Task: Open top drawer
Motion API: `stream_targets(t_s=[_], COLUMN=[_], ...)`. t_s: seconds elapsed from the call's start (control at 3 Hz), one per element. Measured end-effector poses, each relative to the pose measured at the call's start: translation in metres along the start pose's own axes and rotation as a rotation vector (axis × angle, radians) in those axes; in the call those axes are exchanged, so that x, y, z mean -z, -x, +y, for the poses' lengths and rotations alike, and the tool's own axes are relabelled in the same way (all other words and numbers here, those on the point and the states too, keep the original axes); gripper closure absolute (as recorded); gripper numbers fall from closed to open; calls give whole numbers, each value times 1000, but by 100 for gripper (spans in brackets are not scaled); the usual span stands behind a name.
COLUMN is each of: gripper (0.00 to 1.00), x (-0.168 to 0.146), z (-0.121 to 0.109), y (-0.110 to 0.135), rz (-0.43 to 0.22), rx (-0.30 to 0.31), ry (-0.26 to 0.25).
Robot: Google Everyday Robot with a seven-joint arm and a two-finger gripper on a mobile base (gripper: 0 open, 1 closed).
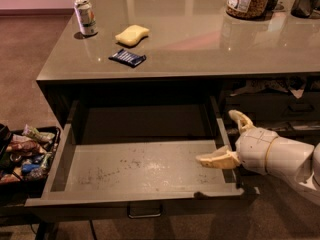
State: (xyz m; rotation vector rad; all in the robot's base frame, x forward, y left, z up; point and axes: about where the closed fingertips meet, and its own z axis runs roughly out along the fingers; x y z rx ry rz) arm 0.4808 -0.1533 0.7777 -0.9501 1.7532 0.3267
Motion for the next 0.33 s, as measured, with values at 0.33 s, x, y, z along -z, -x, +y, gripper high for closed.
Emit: stream_targets(t_s=[0.33], gripper=[0], x=[0], z=[0], y=[0], rz=[0], rx=[0], ry=[0])
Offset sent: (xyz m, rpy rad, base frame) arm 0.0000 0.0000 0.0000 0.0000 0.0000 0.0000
